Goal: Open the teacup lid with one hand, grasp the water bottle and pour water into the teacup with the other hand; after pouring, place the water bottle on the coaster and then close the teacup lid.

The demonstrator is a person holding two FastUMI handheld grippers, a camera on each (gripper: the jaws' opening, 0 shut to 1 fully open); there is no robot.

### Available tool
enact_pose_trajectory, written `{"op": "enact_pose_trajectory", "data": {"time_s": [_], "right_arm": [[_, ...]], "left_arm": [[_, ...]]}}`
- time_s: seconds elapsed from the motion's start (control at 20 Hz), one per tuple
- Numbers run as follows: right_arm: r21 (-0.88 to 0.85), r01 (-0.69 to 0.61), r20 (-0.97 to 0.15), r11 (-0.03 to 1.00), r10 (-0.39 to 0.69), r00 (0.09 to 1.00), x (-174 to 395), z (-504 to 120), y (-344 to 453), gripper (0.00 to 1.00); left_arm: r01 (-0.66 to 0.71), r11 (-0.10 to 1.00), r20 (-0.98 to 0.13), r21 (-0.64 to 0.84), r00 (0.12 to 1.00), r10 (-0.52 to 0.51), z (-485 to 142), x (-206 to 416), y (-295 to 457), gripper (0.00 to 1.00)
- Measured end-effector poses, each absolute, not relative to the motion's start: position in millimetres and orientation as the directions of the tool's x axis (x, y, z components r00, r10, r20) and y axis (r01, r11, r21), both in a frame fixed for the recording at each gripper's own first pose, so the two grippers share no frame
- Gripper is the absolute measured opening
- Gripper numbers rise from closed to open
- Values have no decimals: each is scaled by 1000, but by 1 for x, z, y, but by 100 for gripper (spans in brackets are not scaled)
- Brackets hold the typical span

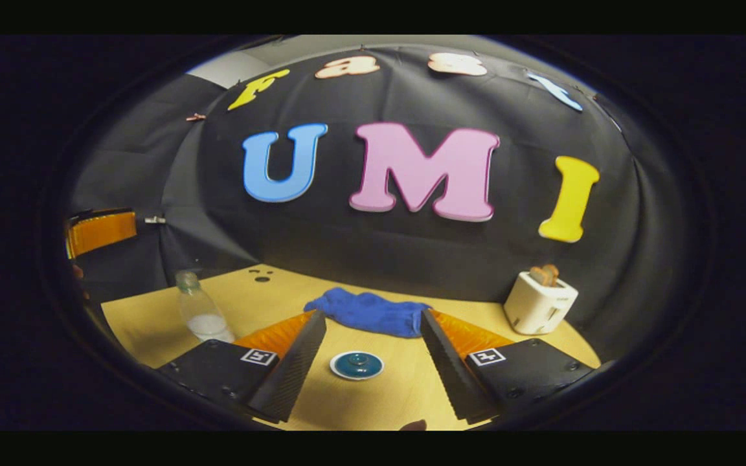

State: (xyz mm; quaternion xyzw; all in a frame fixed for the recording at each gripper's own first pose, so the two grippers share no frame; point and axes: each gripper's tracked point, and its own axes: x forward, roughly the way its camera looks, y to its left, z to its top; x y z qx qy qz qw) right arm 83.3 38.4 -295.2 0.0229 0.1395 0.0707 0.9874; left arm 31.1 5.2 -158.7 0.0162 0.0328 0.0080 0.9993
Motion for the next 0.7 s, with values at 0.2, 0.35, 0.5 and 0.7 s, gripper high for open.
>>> {"op": "enact_pose_trajectory", "data": {"time_s": [0.2, 0.35, 0.5, 0.7], "right_arm": [[37, -156, -323, 987, 160, 933, 104, -356, 45, 88], [22, -190, -367, 981, 185, 912, 106, -387, 50, 84], [42, -210, -378, 977, 210, 902, 112, -398, 58, 75], [53, -212, -400, 976, 215, 891, 116, -411, 62, 75]], "left_arm": [[-21, 999, -110, 24, 994, 23, -212, 32, -2, 95], [-12, 1000, -136, 12, 991, 14, -237, 32, -6, 95], [-9, 1000, -154, 9, 988, 11, -251, 32, -4, 98], [-17, 1000, -172, -5, 985, 16, -259, 32, -1, 95]]}}
